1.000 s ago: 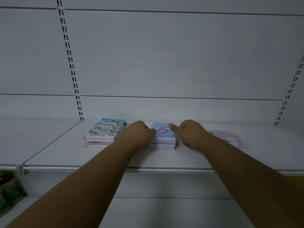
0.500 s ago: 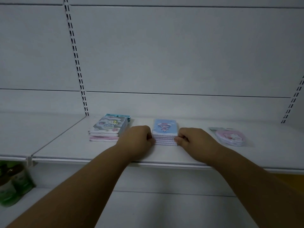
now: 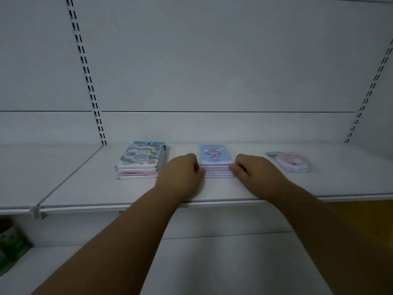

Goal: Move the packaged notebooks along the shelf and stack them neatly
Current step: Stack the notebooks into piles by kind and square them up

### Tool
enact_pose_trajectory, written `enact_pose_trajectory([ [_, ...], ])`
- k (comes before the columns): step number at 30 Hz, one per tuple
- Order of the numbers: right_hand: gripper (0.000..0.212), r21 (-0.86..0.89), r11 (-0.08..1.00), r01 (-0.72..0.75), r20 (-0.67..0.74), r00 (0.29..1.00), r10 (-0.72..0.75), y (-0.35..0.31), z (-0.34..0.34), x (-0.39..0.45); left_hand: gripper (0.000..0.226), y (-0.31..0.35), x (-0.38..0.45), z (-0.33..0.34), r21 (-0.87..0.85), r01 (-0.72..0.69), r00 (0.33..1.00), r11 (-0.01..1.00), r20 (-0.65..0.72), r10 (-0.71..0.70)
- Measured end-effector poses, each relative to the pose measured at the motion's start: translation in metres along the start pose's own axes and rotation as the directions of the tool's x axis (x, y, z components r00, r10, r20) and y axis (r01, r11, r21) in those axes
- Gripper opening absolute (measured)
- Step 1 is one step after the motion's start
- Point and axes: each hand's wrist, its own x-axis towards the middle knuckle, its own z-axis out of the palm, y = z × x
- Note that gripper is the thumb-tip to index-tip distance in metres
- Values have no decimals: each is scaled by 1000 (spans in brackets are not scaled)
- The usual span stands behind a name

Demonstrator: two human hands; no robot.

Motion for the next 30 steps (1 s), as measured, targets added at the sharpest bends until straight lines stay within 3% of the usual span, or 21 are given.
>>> enact_pose_trajectory([
  [6, 29, 12, 1000, 23, -29, 999, -23, -1, -3, -2, 21, 1, 0, 0, -23, 14, 1000, 1000, 16, -14],
  [11, 26, 75, 994, -75, 16, 997, 74, 3, -2, 1, 21, 2, 1, 0, 11, 21, 999, 1000, 27, -21],
  [20, 24, 88, 989, -123, 48, 992, 119, 0, -3, 2, 23, 4, 0, -3, 2, 44, 997, 999, 57, -44],
  [30, 26, 71, 993, -93, 49, 995, 90, -2, -6, 2, 23, 6, 3, -3, 45, 34, 996, 998, 81, -37],
])
